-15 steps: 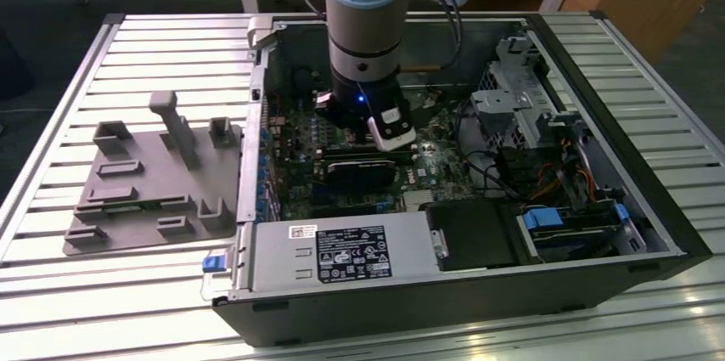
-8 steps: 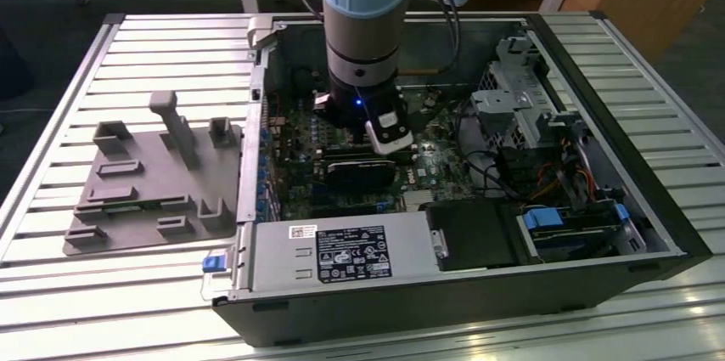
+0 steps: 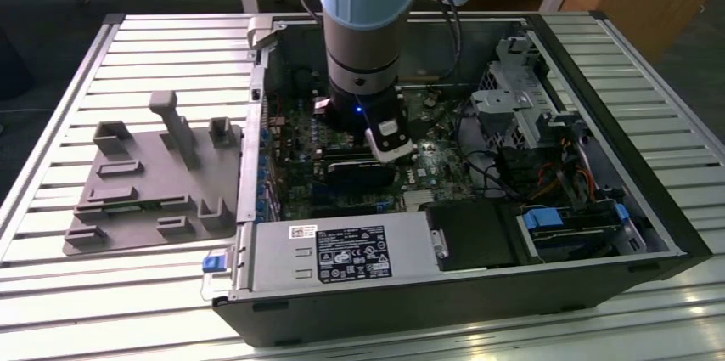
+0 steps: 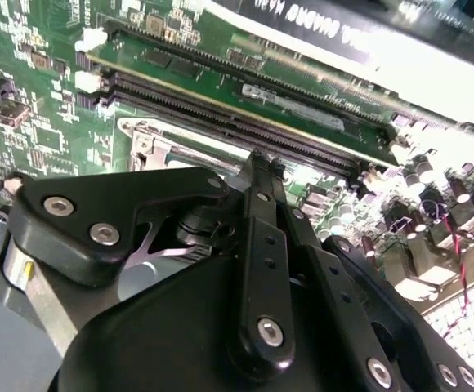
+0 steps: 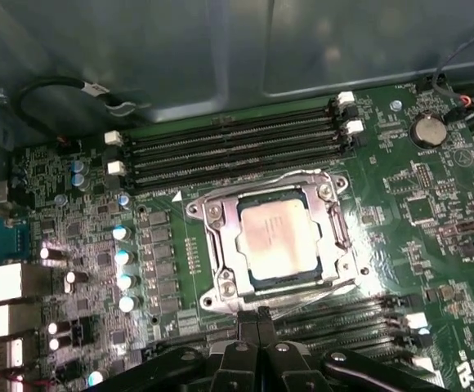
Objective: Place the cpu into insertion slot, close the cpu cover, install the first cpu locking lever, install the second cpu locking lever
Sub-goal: 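Install the second cpu locking lever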
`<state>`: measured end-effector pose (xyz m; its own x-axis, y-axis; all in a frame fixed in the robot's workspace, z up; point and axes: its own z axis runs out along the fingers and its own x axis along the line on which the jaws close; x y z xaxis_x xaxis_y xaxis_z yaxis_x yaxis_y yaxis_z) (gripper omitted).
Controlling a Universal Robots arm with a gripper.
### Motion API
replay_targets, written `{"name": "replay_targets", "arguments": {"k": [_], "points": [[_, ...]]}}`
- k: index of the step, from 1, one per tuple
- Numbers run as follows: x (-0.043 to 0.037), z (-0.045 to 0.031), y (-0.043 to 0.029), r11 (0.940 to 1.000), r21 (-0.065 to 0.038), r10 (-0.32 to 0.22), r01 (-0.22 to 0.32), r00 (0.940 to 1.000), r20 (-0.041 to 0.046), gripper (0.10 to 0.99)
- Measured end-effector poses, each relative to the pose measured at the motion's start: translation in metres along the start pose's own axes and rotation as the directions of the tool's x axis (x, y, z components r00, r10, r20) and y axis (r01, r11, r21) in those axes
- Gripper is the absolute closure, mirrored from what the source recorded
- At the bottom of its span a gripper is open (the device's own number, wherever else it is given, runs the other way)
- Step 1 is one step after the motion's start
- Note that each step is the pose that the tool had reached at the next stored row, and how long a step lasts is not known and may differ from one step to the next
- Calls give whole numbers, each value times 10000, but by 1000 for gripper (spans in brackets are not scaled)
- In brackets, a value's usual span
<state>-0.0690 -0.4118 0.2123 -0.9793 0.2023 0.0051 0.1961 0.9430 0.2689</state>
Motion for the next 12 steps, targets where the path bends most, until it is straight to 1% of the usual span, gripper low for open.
{"name": "replay_targets", "arguments": {"k": [4,7,12], "points": [[11,10,-25,9999,-111,24,-25,10000,-18,984],[36,32,-40,9998,-186,39,-39,10000,-30,984],[118,60,-67,9997,-236,72,-72,10000,-31,984]]}}
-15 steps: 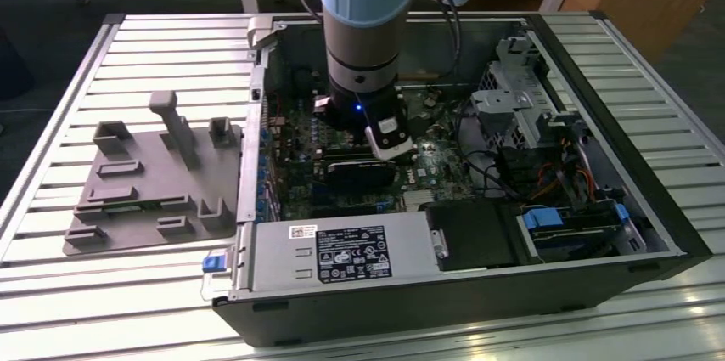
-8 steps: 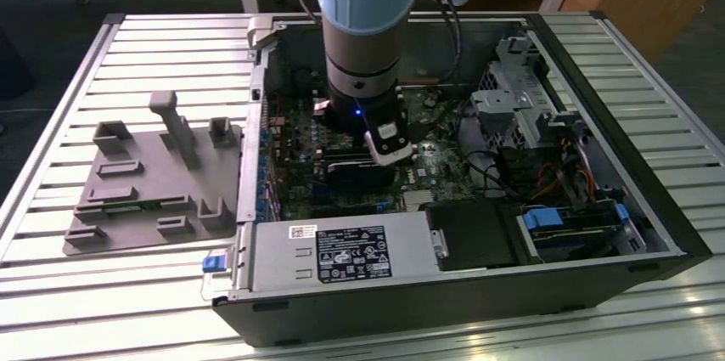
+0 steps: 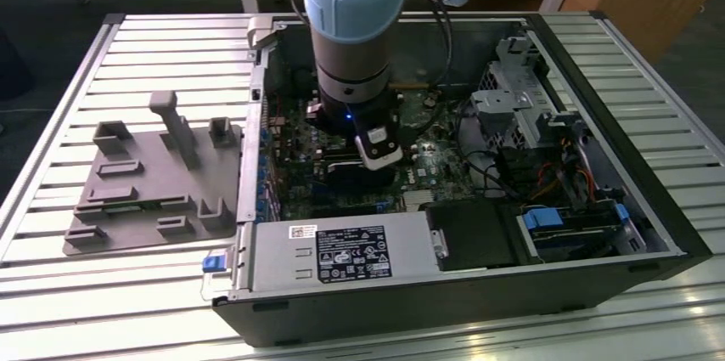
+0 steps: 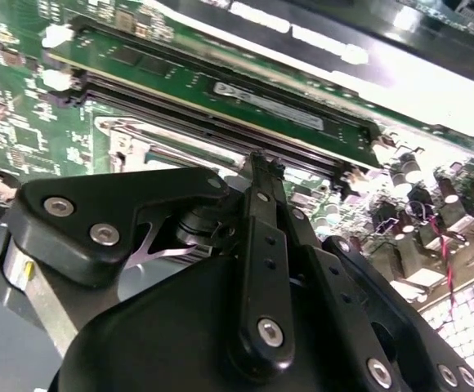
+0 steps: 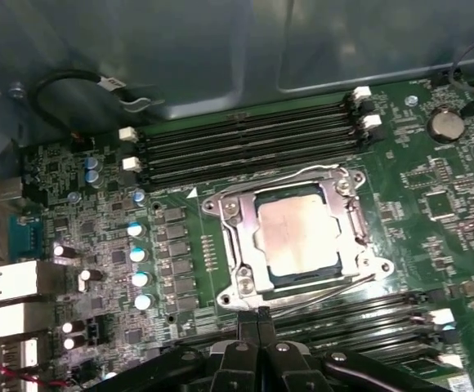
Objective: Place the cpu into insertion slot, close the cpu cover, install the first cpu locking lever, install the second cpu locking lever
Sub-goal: 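Install the second cpu locking lever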
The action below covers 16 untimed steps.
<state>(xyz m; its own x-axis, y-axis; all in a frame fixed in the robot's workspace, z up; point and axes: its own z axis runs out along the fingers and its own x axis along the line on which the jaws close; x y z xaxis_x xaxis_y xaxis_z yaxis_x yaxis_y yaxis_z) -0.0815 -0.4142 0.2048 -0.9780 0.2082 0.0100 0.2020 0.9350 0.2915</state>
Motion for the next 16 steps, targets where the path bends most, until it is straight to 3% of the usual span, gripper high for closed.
{"name": "replay_targets", "arguments": {"k": [7,16], "points": [[81,35,-27,10000,-79,36,-36,10000,-6,984],[87,72,-18,9999,-143,49,-49,10000,-18,984]]}}
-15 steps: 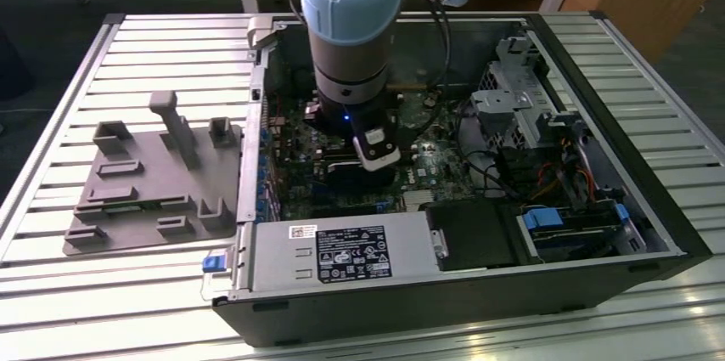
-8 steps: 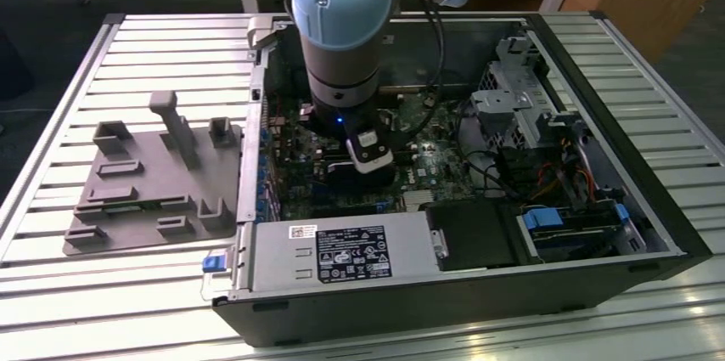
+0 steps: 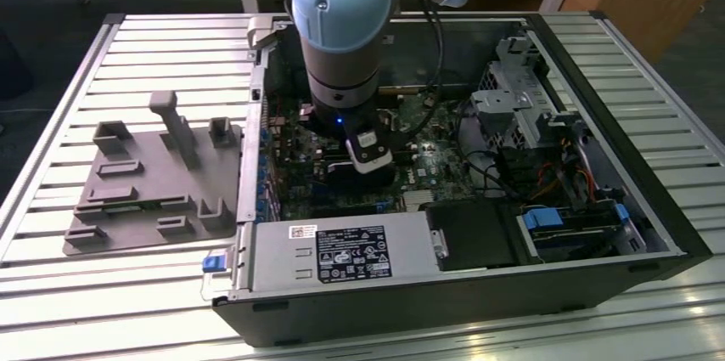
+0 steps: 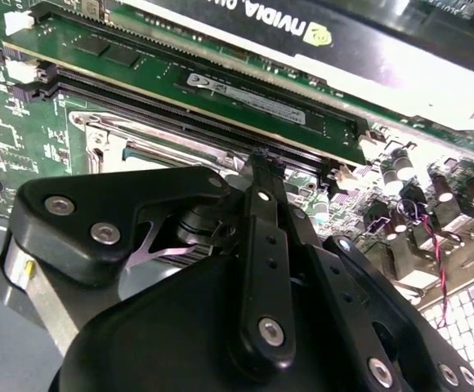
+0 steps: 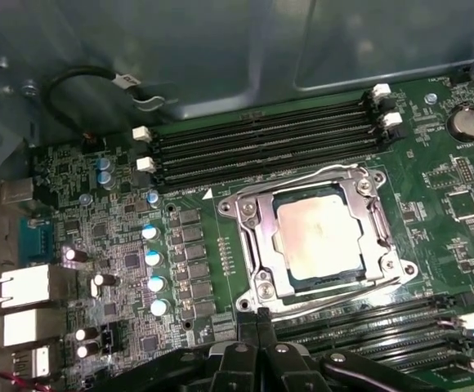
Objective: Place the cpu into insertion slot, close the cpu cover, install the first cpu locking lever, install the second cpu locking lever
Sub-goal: 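Install the second cpu locking lever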
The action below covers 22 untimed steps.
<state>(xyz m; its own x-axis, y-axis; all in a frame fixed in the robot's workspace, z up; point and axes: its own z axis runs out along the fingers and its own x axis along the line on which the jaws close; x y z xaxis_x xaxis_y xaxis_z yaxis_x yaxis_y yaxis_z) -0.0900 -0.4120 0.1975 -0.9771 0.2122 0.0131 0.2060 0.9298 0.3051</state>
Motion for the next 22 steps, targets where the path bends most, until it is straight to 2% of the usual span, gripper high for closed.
{"name": "replay_targets", "arguments": {"k": [22], "points": [[16,90,56,10000,-32,7,-7,10000,-5,984]]}}
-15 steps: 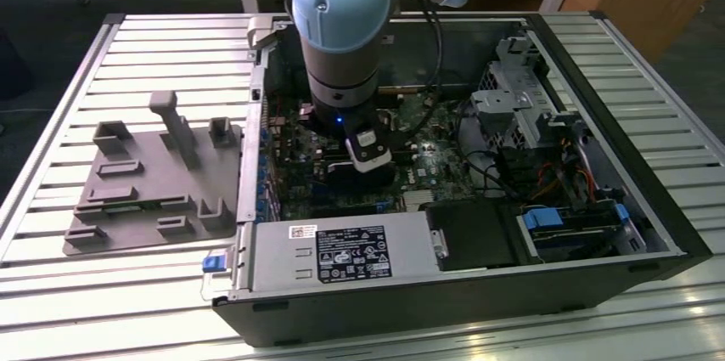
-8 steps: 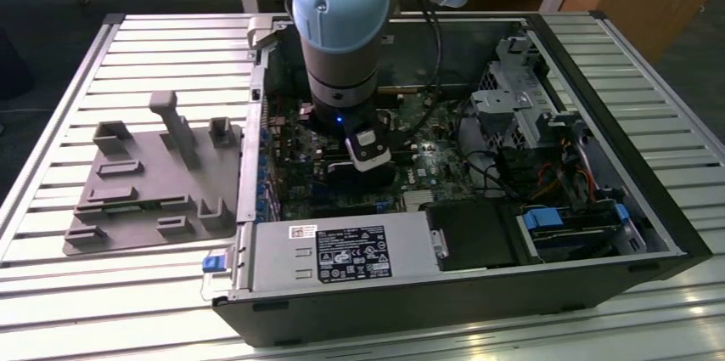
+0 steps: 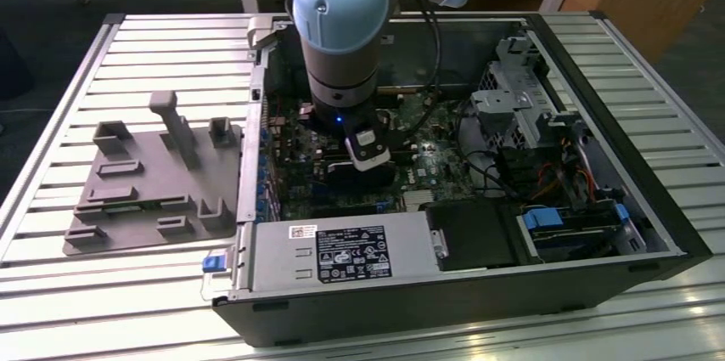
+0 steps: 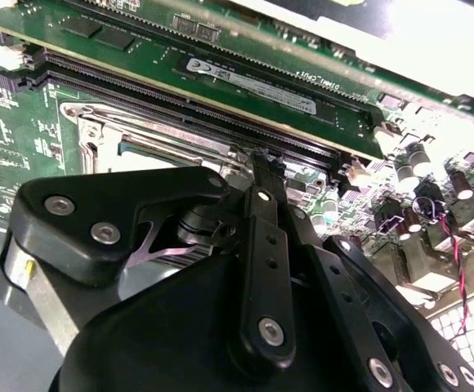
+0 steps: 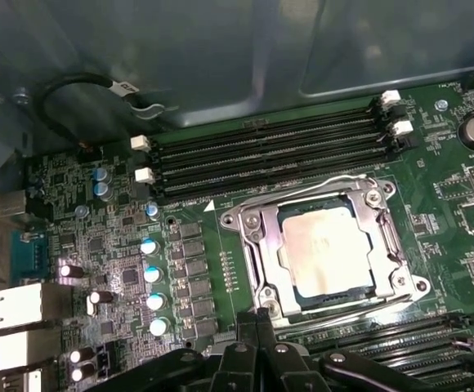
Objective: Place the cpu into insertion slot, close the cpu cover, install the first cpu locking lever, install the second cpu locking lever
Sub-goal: 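Install the second cpu locking lever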
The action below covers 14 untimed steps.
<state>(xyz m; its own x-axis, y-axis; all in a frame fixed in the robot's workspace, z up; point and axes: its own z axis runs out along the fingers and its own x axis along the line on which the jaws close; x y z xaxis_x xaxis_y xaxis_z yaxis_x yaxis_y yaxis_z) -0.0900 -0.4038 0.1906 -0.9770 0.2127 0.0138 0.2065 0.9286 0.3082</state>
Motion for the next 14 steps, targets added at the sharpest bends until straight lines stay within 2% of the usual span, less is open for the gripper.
{"name": "replay_targets", "arguments": {"k": [14], "points": [[6,22,4,10000,-1,1,-1,10000,0,984]]}}
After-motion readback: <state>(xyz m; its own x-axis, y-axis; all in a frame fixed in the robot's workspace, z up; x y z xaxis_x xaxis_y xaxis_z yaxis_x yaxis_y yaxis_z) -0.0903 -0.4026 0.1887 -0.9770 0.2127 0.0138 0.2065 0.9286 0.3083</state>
